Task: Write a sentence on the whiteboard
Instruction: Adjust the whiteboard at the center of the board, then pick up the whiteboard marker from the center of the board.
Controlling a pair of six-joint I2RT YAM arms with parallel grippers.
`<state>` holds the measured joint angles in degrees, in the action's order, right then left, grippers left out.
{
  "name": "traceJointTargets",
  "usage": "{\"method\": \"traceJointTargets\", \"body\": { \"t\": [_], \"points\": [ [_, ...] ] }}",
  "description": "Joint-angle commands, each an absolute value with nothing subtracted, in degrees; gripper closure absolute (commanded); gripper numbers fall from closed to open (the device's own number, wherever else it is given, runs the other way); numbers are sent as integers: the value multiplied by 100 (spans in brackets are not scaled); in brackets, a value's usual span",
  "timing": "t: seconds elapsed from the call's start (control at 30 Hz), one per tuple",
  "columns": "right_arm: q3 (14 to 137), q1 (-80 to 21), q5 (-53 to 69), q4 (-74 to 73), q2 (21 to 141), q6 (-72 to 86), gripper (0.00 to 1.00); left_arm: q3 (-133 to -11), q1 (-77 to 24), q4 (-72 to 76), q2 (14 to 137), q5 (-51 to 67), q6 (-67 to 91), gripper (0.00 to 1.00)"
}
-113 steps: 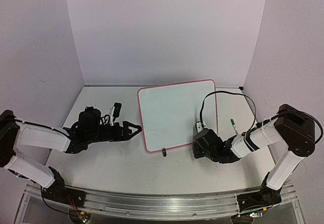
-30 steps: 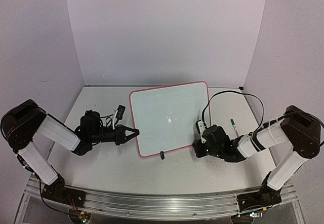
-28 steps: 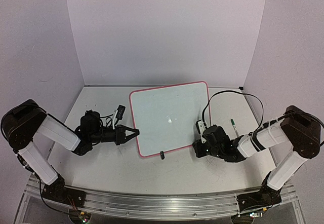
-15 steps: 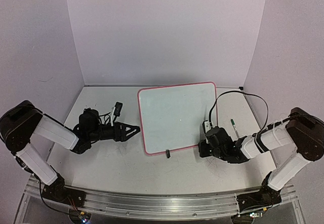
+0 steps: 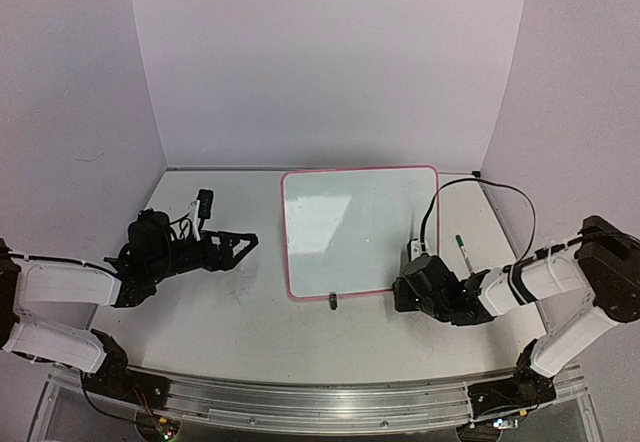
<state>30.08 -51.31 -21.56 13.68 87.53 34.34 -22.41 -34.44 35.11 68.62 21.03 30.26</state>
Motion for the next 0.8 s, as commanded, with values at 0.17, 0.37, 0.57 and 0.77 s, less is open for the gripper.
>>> {"method": "traceJointTargets", "body": {
  "t": [0.17, 0.37, 0.57, 0.77],
  "points": [
    [3484, -5138, -2538, -446, 6571, 3250, 14, -2621, -3437, 2917, 6118, 2326, 3206, 2],
    [3777, -4774, -3351, -1594, 5245, 3299, 2, -2877, -3431, 2607, 5861, 2632, 3218, 1],
    [4394, -2163, -1572, -1868, 5923, 2646, 2, -3015, -3435, 2296, 5627, 2785, 3344, 1],
    [5674, -767, -531, -2264, 8132, 1704, 5, -3022, -3436, 2205, 5445, 2619, 3667, 1]
  ]
}}
